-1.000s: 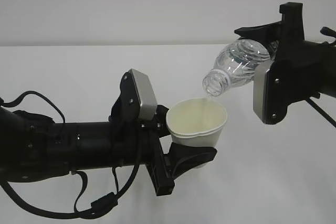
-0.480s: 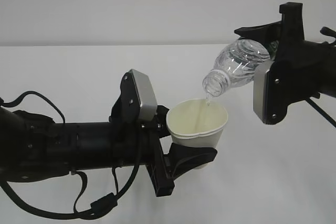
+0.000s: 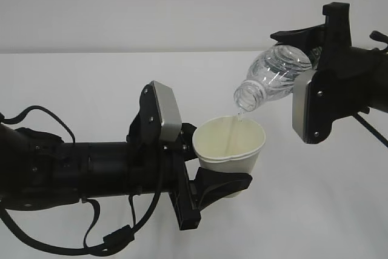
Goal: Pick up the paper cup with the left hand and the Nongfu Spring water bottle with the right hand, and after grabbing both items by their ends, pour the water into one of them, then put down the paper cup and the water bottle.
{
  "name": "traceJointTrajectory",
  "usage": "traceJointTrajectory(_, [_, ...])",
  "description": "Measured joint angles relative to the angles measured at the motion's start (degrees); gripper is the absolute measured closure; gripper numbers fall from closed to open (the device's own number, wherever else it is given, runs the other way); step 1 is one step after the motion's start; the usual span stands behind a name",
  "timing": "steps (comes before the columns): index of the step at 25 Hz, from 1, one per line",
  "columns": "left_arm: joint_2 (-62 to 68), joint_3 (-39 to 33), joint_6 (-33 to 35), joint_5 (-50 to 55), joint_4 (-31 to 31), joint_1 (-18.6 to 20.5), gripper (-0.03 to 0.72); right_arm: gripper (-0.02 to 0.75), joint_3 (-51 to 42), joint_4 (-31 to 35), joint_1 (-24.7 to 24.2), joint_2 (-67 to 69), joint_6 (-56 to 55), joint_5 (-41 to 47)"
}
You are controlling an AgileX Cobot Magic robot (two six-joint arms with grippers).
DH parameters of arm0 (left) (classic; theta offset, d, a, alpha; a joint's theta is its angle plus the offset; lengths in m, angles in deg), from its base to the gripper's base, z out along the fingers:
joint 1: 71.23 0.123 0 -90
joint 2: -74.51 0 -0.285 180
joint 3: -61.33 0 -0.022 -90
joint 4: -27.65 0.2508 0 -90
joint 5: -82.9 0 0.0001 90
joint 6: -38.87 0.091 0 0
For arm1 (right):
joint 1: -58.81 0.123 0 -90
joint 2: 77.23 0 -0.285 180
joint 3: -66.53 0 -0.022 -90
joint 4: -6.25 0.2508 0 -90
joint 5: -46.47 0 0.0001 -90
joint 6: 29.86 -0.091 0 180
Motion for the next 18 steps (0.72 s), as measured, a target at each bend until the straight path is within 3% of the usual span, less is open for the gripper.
traceJointTrajectory(18, [0.0, 0.0, 0.0, 0.0, 0.1, 0.0, 0.241, 0.292, 0.0, 0.0, 0.0, 0.0, 0.0, -0.8])
